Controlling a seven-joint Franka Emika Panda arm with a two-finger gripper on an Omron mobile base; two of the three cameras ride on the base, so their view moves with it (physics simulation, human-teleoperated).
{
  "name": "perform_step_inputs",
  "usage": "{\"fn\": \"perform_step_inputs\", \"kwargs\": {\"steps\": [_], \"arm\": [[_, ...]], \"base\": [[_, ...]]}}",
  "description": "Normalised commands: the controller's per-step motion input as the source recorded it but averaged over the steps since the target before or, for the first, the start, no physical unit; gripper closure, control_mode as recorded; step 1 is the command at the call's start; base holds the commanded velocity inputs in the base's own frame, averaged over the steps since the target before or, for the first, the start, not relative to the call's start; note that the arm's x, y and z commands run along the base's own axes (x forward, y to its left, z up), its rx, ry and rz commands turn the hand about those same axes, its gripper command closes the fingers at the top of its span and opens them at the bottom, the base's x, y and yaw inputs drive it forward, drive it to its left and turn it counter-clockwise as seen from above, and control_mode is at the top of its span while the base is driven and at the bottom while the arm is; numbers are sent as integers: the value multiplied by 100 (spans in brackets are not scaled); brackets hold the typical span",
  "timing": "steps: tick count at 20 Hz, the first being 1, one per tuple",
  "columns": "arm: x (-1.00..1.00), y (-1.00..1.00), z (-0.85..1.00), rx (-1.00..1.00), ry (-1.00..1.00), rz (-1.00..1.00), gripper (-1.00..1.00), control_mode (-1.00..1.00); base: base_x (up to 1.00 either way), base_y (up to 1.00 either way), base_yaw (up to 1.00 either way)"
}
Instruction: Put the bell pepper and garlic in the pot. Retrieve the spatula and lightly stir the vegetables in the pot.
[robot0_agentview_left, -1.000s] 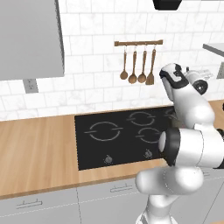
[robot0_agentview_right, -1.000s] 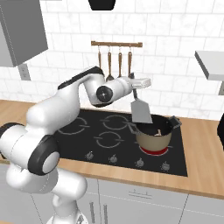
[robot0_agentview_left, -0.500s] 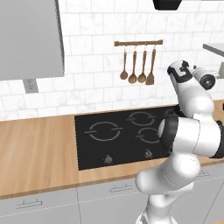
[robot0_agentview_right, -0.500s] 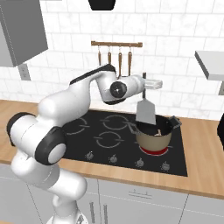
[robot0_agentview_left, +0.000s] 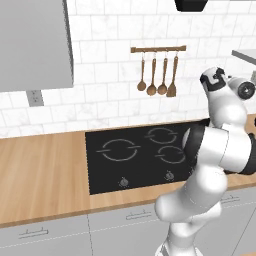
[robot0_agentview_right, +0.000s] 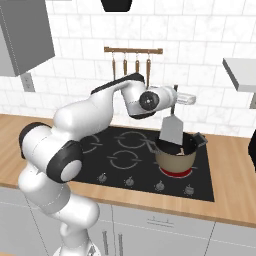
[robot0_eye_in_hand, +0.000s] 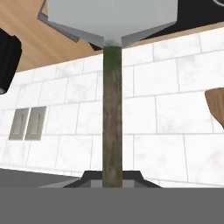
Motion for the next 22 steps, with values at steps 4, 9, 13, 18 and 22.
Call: {"fn": "perform_step_inputs", "kwargs": {"steps": [4,9,13,18,22], "arm": [[0,-7,-57,0,0,0,100,-100],[0,0,-55,0,0,0,100,-100],[1,-1,-36,2,0,0,100,-100],[9,-15,-18,6,0,0,100,-100],[34,-32,-1,10,-1,0,100,-100]], "base": [[0,0,0],[0,0,0],[0,0,0],[0,0,0],[0,0,0]]}}
